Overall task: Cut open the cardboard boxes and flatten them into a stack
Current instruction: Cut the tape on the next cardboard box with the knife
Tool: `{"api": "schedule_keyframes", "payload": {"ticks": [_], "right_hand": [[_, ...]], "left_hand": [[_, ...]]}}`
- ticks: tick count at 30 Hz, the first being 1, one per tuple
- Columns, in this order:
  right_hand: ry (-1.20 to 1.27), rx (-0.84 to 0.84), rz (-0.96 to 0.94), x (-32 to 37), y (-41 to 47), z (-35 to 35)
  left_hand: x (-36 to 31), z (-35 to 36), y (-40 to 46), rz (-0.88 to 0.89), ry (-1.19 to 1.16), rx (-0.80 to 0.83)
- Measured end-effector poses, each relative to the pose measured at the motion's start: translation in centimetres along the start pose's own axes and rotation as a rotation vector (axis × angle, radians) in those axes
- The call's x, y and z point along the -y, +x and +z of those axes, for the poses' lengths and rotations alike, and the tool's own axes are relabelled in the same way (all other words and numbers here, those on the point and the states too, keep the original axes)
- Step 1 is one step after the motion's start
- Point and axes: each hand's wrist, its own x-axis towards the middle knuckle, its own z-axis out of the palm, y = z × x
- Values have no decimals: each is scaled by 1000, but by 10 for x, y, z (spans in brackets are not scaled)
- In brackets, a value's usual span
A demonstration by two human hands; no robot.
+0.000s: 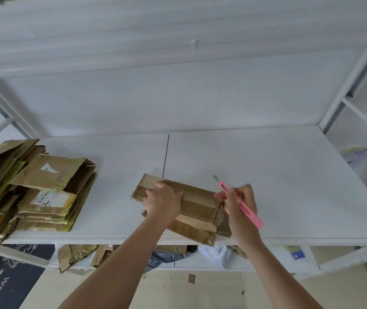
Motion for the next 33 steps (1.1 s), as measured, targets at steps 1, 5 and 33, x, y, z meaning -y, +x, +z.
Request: {"api": "schedule_keyframes", "payload": {"ticks": [1,5,33], "right_hand": [[18,0,15,1,8,1],[79,-20,125,-1,27,-3],[194,-244,281,-44,17,-15]], "left_hand": [[3,-3,0,-7,36,-14],[4,-7,-2,81,243,-115],[-11,-8,18,386,191,109]]}}
